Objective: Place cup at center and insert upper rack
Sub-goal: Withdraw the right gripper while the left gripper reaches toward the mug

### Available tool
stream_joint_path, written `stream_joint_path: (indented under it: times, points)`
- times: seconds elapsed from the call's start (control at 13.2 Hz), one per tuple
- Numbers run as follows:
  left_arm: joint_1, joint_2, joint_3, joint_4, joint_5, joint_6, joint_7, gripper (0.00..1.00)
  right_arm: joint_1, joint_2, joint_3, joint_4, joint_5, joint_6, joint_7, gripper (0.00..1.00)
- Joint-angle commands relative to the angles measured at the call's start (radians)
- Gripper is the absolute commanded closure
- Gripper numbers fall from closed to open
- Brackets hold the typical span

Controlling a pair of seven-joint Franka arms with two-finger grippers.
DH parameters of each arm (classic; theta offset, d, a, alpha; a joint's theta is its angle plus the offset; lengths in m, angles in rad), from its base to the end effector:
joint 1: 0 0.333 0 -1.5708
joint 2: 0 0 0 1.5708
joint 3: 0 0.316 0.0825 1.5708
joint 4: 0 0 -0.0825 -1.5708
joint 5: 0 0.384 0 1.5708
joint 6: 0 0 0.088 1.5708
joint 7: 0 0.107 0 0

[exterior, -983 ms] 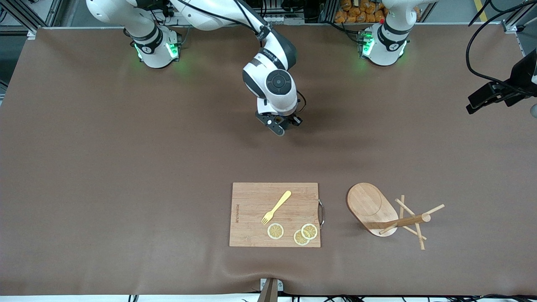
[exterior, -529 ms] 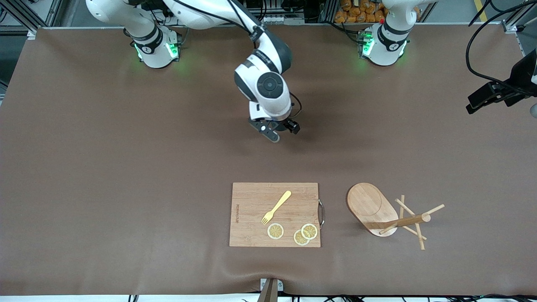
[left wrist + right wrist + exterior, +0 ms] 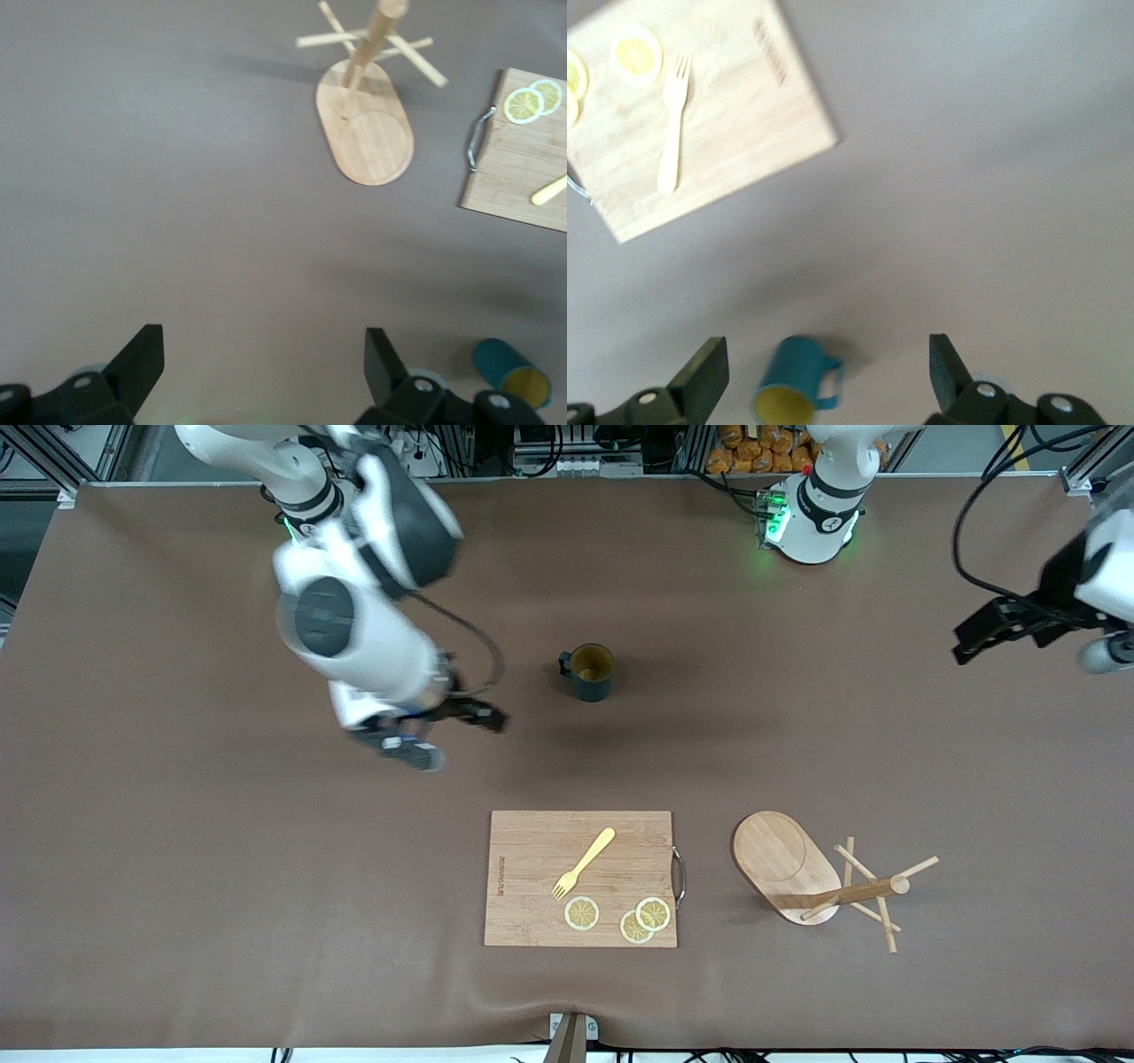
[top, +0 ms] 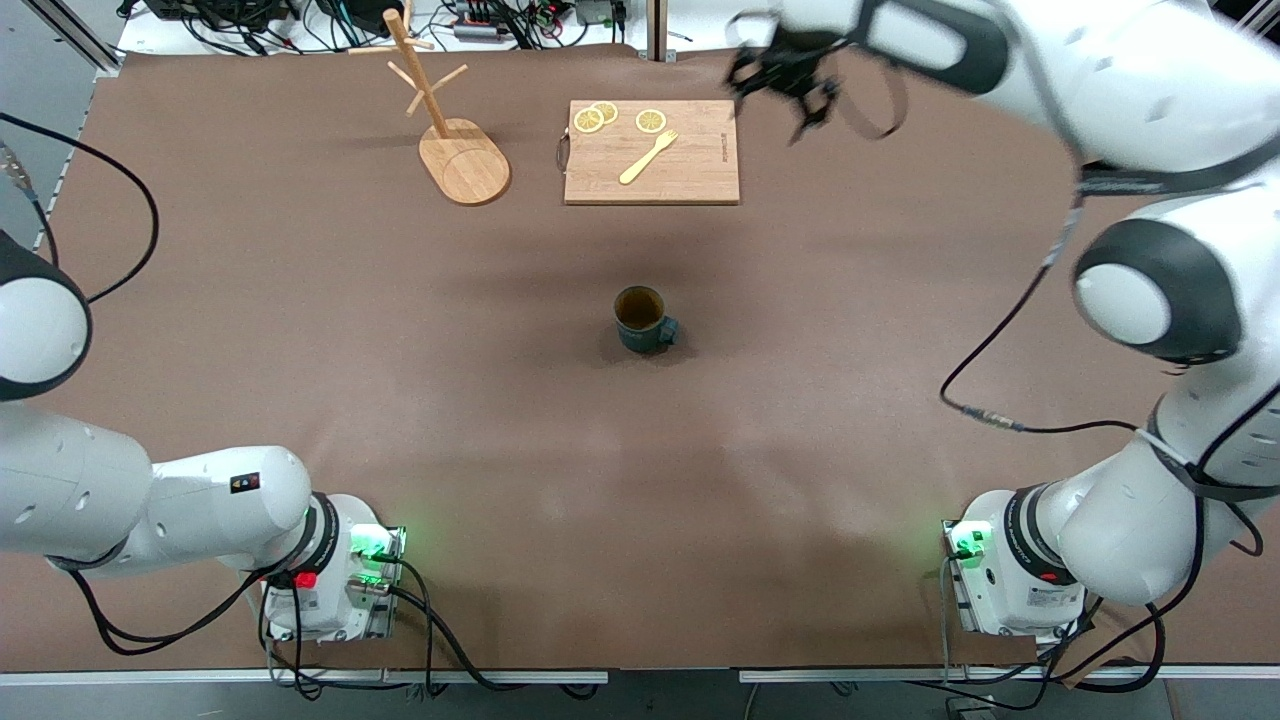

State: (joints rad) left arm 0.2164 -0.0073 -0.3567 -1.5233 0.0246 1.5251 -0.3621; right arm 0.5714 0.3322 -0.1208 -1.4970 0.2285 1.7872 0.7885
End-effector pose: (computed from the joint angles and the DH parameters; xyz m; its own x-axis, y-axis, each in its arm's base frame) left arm 0.5431 -0.0747 0.6466 0.9751 0.2210 0.0177 0.2213 -0.9749 -0.0223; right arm 0.5785 0.3126 0.4786 0.9177 -0.3643 -0.1586 -0.3816 -0.9192 -0.0967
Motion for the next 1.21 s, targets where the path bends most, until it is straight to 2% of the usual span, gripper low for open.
stream_joint_path:
  times: [0.0, 0.23, 0.38, 0.53, 0.68, 0.76, 0.91, 1.13]
  points:
    - [0.0, 0.0, -0.069, -0.003, 0.012, -0.011, -0.114, 0.0, -0.076, -0.125, 0.021, -0.049, -0.084, -0.07, -0.136, 0.0]
    - [-0.009, 0.036, -0.178, 0.006, 0.018, -0.005, -0.279, 0.0, -0.175, -0.269, 0.02, -0.119, -0.1, -0.106, -0.343, 0.0]
    - [-0.044, 0.105, -0.228, 0.075, 0.018, 0.019, -0.407, 0.0, -0.25, -0.34, 0.02, -0.146, -0.104, -0.15, -0.476, 0.0]
    - [-0.136, 0.168, -0.229, 0.109, 0.062, 0.044, -0.516, 0.0, -0.31, -0.377, 0.02, -0.14, -0.164, -0.207, -0.599, 0.0]
    - [-0.278, 0.246, -0.226, 0.12, 0.232, 0.075, -0.573, 0.0, -0.364, -0.4, 0.018, -0.134, -0.198, -0.245, -0.728, 0.0]
    - [-0.345, 0.298, -0.22, 0.147, 0.277, 0.098, -0.663, 0.0, -0.404, -0.401, 0.018, -0.121, -0.198, -0.265, -0.803, 0.0]
    - [-0.435, 0.398, -0.219, 0.202, 0.326, 0.119, -0.857, 0.0, -0.467, -0.398, 0.02, -0.069, -0.21, -0.314, -0.923, 0.0]
    - [-0.541, 0.469, -0.217, 0.209, 0.357, 0.199, -1.059, 0.0, -0.469, -0.395, 0.029, -0.068, -0.213, -0.316, -0.908, 0.0]
